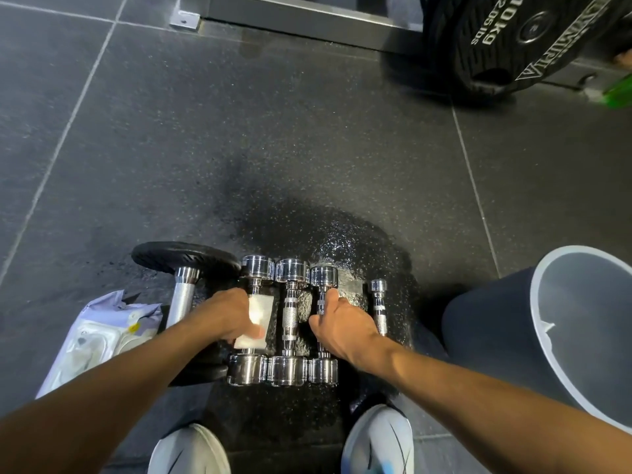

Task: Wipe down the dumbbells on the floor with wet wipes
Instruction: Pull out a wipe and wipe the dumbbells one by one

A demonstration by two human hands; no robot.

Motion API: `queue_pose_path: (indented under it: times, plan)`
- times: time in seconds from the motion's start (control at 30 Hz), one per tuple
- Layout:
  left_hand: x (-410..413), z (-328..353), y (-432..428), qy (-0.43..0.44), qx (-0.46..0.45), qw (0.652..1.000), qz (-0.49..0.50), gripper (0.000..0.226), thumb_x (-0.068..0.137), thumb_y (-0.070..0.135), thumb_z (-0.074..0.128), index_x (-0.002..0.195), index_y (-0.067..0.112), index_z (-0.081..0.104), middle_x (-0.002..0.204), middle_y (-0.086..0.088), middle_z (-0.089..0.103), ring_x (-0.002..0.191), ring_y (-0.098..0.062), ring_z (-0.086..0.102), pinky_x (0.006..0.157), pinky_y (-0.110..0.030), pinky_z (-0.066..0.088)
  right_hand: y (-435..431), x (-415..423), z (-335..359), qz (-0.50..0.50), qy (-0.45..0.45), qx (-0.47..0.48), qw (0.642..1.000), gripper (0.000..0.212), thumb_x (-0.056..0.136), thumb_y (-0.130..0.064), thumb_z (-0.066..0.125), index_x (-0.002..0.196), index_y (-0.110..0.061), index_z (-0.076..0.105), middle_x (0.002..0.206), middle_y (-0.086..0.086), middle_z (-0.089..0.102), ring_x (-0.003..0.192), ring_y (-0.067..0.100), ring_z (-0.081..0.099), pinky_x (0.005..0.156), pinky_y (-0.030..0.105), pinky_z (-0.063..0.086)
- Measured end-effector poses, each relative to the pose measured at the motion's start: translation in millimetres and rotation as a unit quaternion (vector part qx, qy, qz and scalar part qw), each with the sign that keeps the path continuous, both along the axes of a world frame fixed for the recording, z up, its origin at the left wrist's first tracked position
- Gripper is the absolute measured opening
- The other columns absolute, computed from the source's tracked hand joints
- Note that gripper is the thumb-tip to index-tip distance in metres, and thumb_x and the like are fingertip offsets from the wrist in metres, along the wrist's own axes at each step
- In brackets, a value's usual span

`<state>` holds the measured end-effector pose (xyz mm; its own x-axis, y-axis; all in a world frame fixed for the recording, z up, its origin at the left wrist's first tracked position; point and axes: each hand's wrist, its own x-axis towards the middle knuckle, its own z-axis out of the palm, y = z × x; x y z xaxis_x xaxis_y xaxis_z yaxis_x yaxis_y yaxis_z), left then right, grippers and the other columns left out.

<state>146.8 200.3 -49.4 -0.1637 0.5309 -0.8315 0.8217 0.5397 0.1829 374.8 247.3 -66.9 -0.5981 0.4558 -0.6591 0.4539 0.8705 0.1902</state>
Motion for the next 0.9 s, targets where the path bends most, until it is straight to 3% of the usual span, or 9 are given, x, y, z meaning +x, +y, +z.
queue_pose_path:
  times: [0.13, 0.27, 0.4, 0.47, 0.53, 0.63, 0.73, 0.8, 0.9]
  plan:
    - [5, -1, -7, 0.007, -0.01, 1.0, -0.017, 0.047, 0.083, 0.044, 0.082, 0.108, 0.013, 0.056, 0.099, 0.001, 0.055, 0.096, -0.019, 0.057, 0.08, -0.028, 0.047, 1, -3, 0, -0.011, -0.012, -0.01, 1.0, 0.017, 0.1, 0.006, 0.053, 0.103, -0.006, 0.041, 0.098, 0.029, 0.04, 0.053, 0.016, 0.044, 0.032, 0.024, 0.038]
    - [-2, -5, -7, -0.011, 0.027, 0.992, 0.119, 0.054, 0.077, 0.043, 0.088, 0.105, 0.008, 0.057, 0.103, -0.006, 0.063, 0.095, -0.023, 0.063, 0.073, -0.033, 0.05, 1, -3, -2, -0.017, 0.0, -0.021, 1.0, 0.017, 0.1, 0.007, 0.052, 0.104, -0.007, 0.043, 0.103, 0.031, 0.042, 0.054, 0.017, 0.045, 0.033, 0.025, 0.038]
    - [-2, -8, -3, -0.059, 0.171, 0.922, 0.341, 0.034, 0.089, 0.03, 0.08, 0.101, 0.001, 0.068, 0.095, -0.014, 0.071, 0.086, -0.03, 0.067, 0.07, -0.038, 0.051, 1, -5, -9, -0.039, 0.102, -0.027, 0.994, 0.011, 0.106, -0.018, 0.046, 0.115, -0.012, 0.045, 0.101, 0.02, 0.045, 0.069, 0.022, 0.052, 0.063, 0.031, 0.056]
    - [5, -7, -2, -0.076, 0.208, 0.884, 0.411, 0.03, 0.095, 0.026, 0.072, 0.109, 0.0, 0.07, 0.099, -0.015, 0.072, 0.093, -0.033, 0.068, 0.081, -0.045, 0.054, 0, -5, -13, -0.032, 0.09, -0.024, 0.995, 0.004, 0.106, -0.014, 0.046, 0.108, -0.011, 0.045, 0.105, 0.026, 0.046, 0.063, 0.02, 0.054, 0.054, 0.031, 0.058]
    - [15, -1, -6, -0.037, 0.211, 0.916, 0.339, 0.028, 0.101, 0.023, 0.061, 0.12, 0.003, 0.067, 0.098, -0.012, 0.07, 0.09, -0.03, 0.067, 0.077, -0.041, 0.055, -1, -1, -16, -0.014, 0.061, -0.002, 0.998, 0.011, 0.106, -0.005, 0.047, 0.097, -0.007, 0.041, 0.102, 0.03, 0.044, 0.051, 0.015, 0.049, 0.032, 0.027, 0.049]
    - [28, 10, -12, 0.033, 0.206, 0.973, 0.095, 0.03, 0.098, 0.005, 0.053, 0.126, 0.01, 0.062, 0.094, -0.003, 0.067, 0.081, -0.019, 0.065, 0.068, -0.031, 0.051, 0, -1, -12, -0.017, 0.033, -0.008, 0.999, 0.011, 0.106, -0.004, 0.045, 0.096, -0.007, 0.041, 0.095, 0.023, 0.042, 0.051, 0.012, 0.044, 0.032, 0.022, 0.044]
    - [42, 16, -15, 0.097, 0.213, 0.97, -0.065, 0.046, 0.093, -0.005, 0.049, 0.138, 0.005, 0.05, 0.116, -0.012, 0.065, 0.097, -0.024, 0.066, 0.082, -0.033, 0.051, 1, -3, -5, 0.013, 0.044, 0.002, 0.999, 0.008, 0.105, 0.0, 0.042, 0.101, -0.007, 0.041, 0.1, 0.026, 0.04, 0.053, 0.014, 0.043, 0.036, 0.02, 0.039]
    - [54, 13, -20, 0.143, 0.178, 0.963, -0.142, 0.064, 0.094, -0.009, 0.05, 0.154, -0.005, 0.028, 0.145, -0.033, 0.046, 0.123, -0.038, 0.059, 0.101, -0.038, 0.049, 0, -4, -3, 0.01, 0.038, 0.001, 0.999, 0.008, 0.105, 0.001, 0.04, 0.102, -0.007, 0.041, 0.101, 0.027, 0.04, 0.053, 0.015, 0.041, 0.037, 0.021, 0.039]
    - [62, 12, -30, 0.176, 0.121, 0.947, -0.24, 0.074, 0.092, -0.017, 0.05, 0.155, -0.012, 0.012, 0.154, -0.048, 0.018, 0.142, -0.052, 0.037, 0.116, -0.049, 0.039, 0, -3, -7, -0.006, 0.029, 0.004, 1.0, 0.01, 0.106, -0.003, 0.043, 0.098, -0.007, 0.041, 0.094, 0.021, 0.039, 0.05, 0.014, 0.039, 0.034, 0.021, 0.041]
